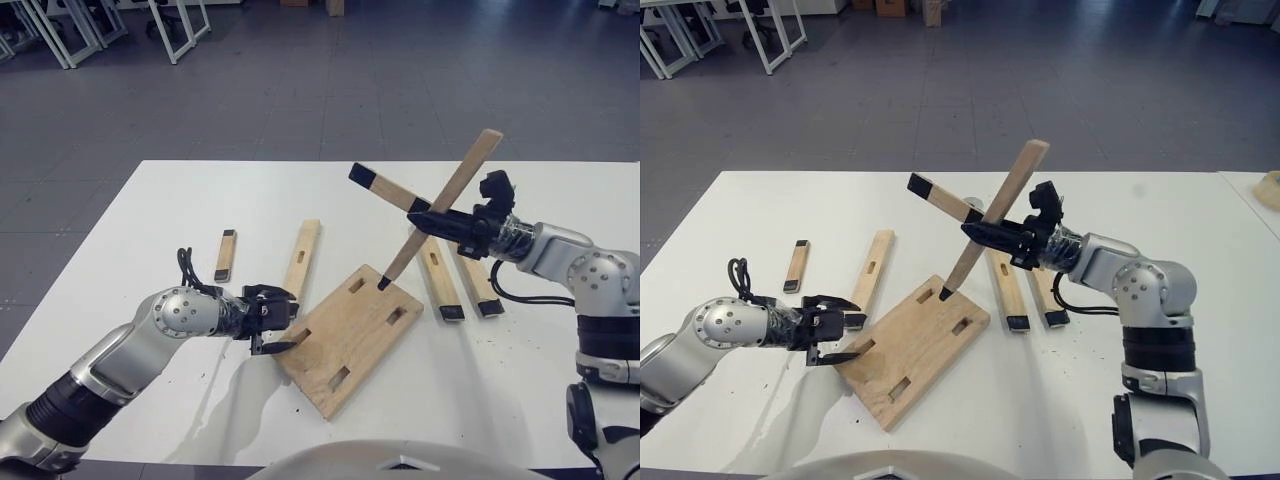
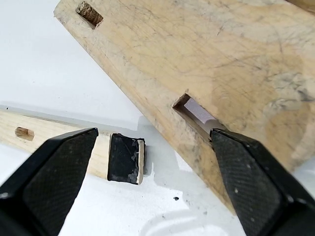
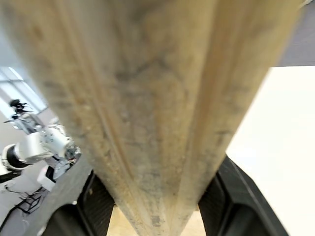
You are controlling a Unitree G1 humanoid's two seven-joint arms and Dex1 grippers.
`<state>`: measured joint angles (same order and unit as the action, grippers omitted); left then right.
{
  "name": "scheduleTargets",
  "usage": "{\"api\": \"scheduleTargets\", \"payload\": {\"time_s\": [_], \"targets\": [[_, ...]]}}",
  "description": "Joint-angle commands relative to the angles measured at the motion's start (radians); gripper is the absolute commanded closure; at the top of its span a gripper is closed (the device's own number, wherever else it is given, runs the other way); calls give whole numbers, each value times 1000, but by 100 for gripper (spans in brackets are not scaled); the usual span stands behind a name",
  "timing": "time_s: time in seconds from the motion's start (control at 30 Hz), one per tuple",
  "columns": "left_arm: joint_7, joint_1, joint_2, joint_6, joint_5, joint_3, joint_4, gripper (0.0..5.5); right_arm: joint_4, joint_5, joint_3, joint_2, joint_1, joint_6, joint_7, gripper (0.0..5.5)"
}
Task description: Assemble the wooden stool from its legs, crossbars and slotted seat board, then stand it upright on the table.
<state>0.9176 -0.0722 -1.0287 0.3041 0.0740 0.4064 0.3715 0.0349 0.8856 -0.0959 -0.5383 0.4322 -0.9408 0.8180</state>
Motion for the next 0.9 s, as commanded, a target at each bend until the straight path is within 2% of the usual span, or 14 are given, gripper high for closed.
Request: {"api": "scheduleTargets", "payload": {"time_s": [0.03, 0.23, 0.47, 0.73, 0.8, 0.9], "targets": [[-17, 106, 7, 126, -62, 39, -66, 127, 83, -31, -29, -12, -82, 37, -30, 345], [-35, 151, 13, 167, -49, 9, -22, 127, 237, 34, -77, -2, -220, -15, -87, 345], [-35, 163, 13, 183, -52, -6, 0, 127, 164, -78, 35, -33, -274, 39, -25, 345], [-35, 182, 8, 205, -45, -20, 31, 127, 78, -168, 75, -36, -241, 148, 0, 345], [-36, 181, 12, 209, -45, -23, 33, 127, 99, -175, 75, -40, -226, 158, -10, 345], [-36, 166, 26, 236, -34, -28, 55, 127, 253, -200, 114, 12, -252, 175, -93, 345]]}}
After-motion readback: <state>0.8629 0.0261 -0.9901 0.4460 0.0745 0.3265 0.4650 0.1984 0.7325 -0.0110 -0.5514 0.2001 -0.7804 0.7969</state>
